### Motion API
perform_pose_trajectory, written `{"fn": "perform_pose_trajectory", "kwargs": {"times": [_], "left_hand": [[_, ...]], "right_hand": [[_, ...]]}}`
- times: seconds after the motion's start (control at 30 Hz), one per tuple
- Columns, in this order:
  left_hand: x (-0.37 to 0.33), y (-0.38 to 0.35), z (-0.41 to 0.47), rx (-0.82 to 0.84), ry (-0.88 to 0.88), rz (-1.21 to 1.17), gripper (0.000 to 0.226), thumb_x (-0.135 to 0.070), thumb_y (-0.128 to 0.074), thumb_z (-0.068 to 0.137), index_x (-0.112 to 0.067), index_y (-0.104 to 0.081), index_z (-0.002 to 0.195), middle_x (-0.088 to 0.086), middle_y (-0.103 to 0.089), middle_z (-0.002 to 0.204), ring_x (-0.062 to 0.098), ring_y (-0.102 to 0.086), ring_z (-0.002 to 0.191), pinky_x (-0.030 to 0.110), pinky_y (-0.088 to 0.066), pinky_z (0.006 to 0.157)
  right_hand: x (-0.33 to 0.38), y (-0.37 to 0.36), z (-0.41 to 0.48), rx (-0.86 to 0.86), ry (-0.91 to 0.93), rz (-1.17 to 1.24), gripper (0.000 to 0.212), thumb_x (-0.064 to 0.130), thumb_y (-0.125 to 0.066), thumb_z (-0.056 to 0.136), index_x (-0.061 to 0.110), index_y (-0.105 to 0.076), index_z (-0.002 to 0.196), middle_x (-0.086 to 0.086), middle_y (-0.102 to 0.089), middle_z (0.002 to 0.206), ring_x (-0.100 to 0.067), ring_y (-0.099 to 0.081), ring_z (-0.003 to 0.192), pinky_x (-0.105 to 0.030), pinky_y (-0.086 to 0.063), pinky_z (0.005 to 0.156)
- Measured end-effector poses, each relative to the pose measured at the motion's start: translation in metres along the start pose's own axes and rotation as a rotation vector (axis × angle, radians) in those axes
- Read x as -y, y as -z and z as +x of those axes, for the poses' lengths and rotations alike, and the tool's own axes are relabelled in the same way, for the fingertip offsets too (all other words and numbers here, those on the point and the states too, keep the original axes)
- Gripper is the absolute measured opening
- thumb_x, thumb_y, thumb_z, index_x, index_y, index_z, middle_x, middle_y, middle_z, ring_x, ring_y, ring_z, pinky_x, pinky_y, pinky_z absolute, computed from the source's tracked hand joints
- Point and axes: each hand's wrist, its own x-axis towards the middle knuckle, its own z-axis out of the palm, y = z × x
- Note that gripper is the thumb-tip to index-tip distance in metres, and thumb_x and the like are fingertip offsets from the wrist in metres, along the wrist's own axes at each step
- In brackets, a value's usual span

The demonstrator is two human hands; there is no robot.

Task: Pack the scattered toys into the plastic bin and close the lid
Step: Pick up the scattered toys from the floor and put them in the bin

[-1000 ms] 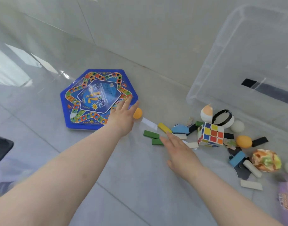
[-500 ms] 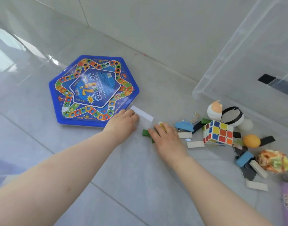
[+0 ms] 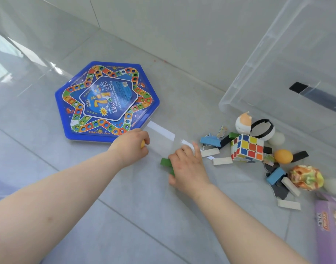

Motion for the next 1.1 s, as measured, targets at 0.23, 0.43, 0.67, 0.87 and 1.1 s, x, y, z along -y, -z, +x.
{"fn": "perform_pose_trajectory", "kwargs": {"times": [0.23, 0.43, 0.67, 0.87, 1.1], "left_hand": [[0.0, 0.0, -0.008, 0.029, 0.007, 0.019, 0.024, -0.015, -0.05, 0.087, -0.01, -0.056, 0.11, 0.008, -0.054, 0.118, 0.023, -0.051, 0.109, 0.027, -0.04, 0.084], [-0.002, -0.002, -0.012, 0.043, -0.031, 0.069, 0.024, -0.017, -0.048, 0.089, -0.012, -0.055, 0.111, 0.006, -0.053, 0.12, 0.022, -0.049, 0.112, 0.029, -0.041, 0.087], [0.001, -0.001, -0.018, 0.05, -0.036, 0.062, 0.024, -0.018, -0.048, 0.089, -0.013, -0.055, 0.111, 0.005, -0.053, 0.12, 0.021, -0.05, 0.111, 0.028, -0.041, 0.086], [-0.006, -0.012, -0.031, 0.06, -0.059, 0.036, 0.025, -0.017, -0.048, 0.088, -0.012, -0.055, 0.112, 0.005, -0.053, 0.121, 0.022, -0.05, 0.113, 0.029, -0.04, 0.089], [-0.031, -0.027, -0.048, -0.024, -0.153, -0.031, 0.024, -0.027, -0.054, 0.089, -0.009, -0.057, 0.103, 0.005, -0.053, 0.116, 0.025, -0.053, 0.106, 0.027, -0.038, 0.084]], "right_hand": [[-0.041, 0.007, -0.009, 0.139, -0.2, 0.267, 0.028, 0.011, -0.066, 0.075, 0.003, -0.06, 0.101, -0.012, -0.058, 0.109, -0.03, -0.058, 0.099, -0.035, -0.052, 0.077], [-0.041, -0.001, -0.007, 0.148, -0.176, 0.335, 0.02, -0.001, -0.068, 0.069, -0.002, -0.063, 0.087, -0.02, -0.064, 0.093, -0.036, -0.062, 0.086, -0.037, -0.05, 0.069], [-0.03, -0.003, 0.004, 0.313, -0.171, 0.178, 0.033, 0.001, -0.03, 0.092, 0.003, -0.036, 0.125, -0.014, -0.042, 0.127, -0.028, -0.045, 0.116, -0.037, -0.038, 0.083], [-0.041, 0.017, -0.009, 0.428, -0.104, 0.222, 0.017, 0.0, -0.033, 0.09, 0.015, -0.028, 0.099, -0.017, -0.043, 0.117, -0.026, -0.04, 0.08, -0.031, -0.026, 0.057], [-0.082, 0.044, -0.078, 0.453, -0.12, 0.248, 0.01, 0.012, -0.036, 0.091, 0.016, -0.031, 0.099, -0.004, -0.042, 0.083, -0.024, -0.04, 0.079, -0.031, -0.027, 0.061]]}}
